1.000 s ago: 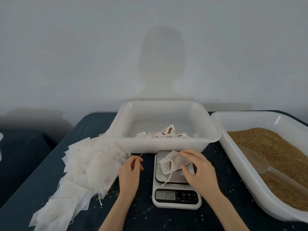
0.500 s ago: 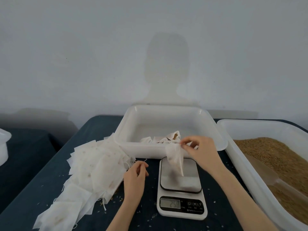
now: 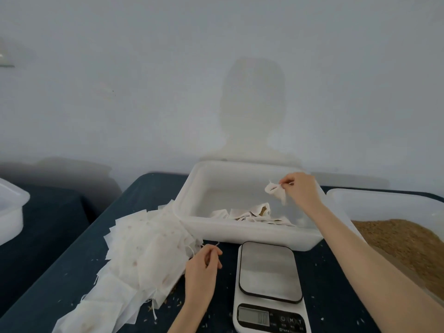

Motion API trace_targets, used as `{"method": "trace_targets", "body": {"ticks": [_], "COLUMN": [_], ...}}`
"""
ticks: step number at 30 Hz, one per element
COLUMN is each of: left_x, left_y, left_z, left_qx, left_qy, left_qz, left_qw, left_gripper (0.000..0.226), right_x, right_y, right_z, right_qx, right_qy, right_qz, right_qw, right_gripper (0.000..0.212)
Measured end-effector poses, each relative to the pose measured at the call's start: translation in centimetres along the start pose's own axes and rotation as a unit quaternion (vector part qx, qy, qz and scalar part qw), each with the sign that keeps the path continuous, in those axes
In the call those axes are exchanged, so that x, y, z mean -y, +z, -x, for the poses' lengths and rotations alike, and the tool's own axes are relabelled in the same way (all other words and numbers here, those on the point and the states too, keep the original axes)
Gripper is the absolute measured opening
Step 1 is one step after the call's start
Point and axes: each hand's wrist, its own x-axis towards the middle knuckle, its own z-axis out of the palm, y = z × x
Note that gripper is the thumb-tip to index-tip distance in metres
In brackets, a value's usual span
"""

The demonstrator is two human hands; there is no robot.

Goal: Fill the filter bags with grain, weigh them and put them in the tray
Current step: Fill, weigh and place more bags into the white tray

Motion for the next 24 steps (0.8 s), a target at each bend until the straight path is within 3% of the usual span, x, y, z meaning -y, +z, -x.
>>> {"method": "trace_targets", "body": {"ticks": [7,9,15,19,24], "left_x": [0.3,0.3,0.2,0.0,-0.8], "left_y": [-0.1,-0.1,-0.1,-0.3,-0.8], "left_z": [-0.2,-0.3,-0.2,0.2,1.1], "left_qx": [0.000,0.001,0.004,0.012,0.034], "left_qy": [-0.013,-0.013,-0.012,0.013,0.056], "left_qz": [-0.001,-0.006,-0.029,-0.063,-0.145], "left_qw": [1.000,1.000,1.000,0.998,0.987], "left_gripper": [0.025,0.025,0.025,0.026,0.029], "right_x": [-1.0,-0.7,-0.3,1.1,3.7], "right_y": [2.8,2.8,2.3,2.0,2.0], "right_z": [1.0,1.0,1.1,1.9,4.6], "right_qx": [0.207,0.227,0.204,0.127,0.051], "right_qy": [0.008,-0.002,-0.007,-0.026,-0.069], "right_qz": [0.140,0.180,0.261,0.310,0.192], "right_qw": [0.968,0.957,0.943,0.942,0.978], "right_gripper": [0.029,0.034,0.027,0.024,0.026]}}
